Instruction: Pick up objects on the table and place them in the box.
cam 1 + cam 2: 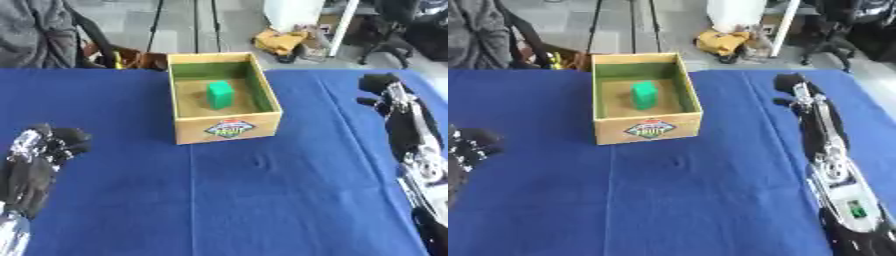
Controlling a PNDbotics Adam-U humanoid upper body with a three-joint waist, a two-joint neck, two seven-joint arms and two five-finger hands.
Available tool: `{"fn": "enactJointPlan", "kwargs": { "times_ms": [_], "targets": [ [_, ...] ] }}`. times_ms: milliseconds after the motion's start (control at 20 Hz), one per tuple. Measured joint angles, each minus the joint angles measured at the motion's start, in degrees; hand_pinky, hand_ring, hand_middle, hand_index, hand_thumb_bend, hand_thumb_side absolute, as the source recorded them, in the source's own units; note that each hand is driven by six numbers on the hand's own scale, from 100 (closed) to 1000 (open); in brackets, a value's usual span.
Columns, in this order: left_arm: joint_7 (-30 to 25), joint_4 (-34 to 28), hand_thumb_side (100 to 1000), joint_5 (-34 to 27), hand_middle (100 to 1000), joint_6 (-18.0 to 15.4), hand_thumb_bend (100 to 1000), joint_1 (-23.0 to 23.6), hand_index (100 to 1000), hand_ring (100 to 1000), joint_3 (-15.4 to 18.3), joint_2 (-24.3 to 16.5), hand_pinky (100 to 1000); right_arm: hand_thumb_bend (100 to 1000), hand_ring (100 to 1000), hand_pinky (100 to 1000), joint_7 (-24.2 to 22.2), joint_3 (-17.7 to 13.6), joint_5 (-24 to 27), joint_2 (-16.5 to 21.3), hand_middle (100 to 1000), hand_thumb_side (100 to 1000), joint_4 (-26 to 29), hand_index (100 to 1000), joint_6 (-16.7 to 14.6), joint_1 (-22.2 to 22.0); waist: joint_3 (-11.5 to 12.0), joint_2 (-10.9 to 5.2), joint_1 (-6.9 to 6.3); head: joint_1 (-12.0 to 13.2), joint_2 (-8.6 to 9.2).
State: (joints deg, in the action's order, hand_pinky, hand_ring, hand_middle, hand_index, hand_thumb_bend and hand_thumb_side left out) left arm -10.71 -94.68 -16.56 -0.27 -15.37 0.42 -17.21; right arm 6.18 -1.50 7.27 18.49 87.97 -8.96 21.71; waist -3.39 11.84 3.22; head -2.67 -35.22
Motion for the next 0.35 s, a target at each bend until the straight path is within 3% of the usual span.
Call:
{"fn": "enactJointPlan", "kwargs": {
  "times_ms": [350],
  "targets": [
    [-0.1, 0.3, 1000, 0.0, 589, 0.1, 406, 0.9, 670, 781, 0.0, 0.1, 825, 100, 814, 742, -0.4, 0.0, 6.3, -1.8, 684, 912, 7.0, 744, 0.2, -10.2, 1.3, -1.08, -0.16, -0.6, -1.23]
  ]
}}
